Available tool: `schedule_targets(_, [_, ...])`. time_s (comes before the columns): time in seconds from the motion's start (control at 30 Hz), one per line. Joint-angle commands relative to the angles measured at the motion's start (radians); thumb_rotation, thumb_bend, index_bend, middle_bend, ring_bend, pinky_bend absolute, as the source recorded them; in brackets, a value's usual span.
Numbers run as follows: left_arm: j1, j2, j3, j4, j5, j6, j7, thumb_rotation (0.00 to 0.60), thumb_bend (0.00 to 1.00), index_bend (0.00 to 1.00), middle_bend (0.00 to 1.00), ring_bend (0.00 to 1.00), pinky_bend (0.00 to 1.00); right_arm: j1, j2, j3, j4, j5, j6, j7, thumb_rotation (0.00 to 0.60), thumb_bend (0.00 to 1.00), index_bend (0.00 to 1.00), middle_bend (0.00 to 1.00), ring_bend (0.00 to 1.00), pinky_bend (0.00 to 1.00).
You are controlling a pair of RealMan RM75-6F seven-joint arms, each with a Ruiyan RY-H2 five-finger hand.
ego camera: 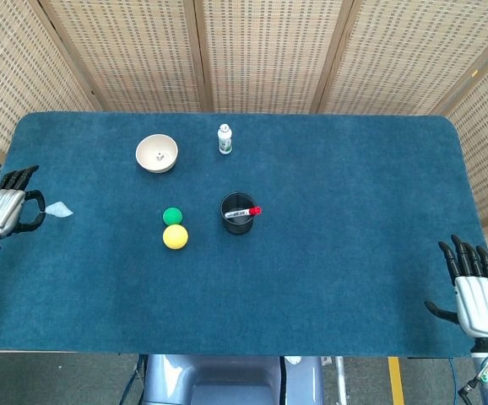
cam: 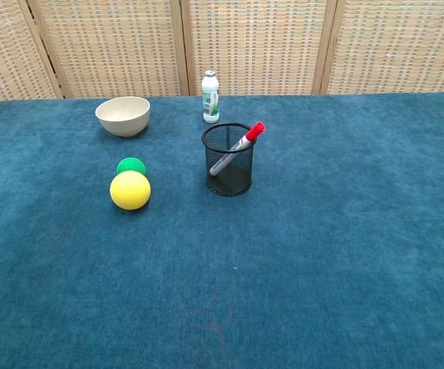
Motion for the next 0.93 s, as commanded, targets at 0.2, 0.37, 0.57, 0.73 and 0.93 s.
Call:
schedule_targets(0.2, [0.061,0.184,-0.048,-0.354,-0.045,0.107,0.074,0.600,0.05,0.00,0.00,0.00,0.00,-0.007,0.013,0.001,-0.006,-0.010,0.014,0.025,0.600,0.00,0.00,0.00,0.00,0.00])
schedule_targets(0.37, [0.139,0.304,-0.075,-0.593,-0.106,0.214,0.201,0.600,0.00,0.00,0.00,0.00,0.00,-0.013,0.023,0.000,-0.011,-0.021,0.027,0.044,0.600,0.00,0.00,0.00,0.00,0.00])
schedule_targets(0.57, [0.272,0.370,-0.062,-0.813,-0.135,0.394,0.337,0.600,0.00,0.00,0.00,0.00,0.00,-0.019,0.034,-0.002,-0.018,-0.039,0.044,0.063,0.600,0.00,0.00,0.00,0.00,0.00])
schedule_targets(0.73, [0.356,0.381,-0.033,-0.916,-0.135,0.492,0.442,0.600,0.00,0.00,0.00,0.00,0.00,-0.028,0.041,-0.003,-0.023,-0.056,0.064,0.075,0.600,0.00,0.00,0.00,0.00,0.00])
schedule_targets(0.93, [0.402,0.372,-0.015,-0.945,-0.094,0.542,0.478,0.600,0.00,0.00,0.00,0.00,0.00,-0.038,0.049,-0.001,-0.025,-0.063,0.084,0.091,0.600,0.00,0.00,0.00,0.00,0.00])
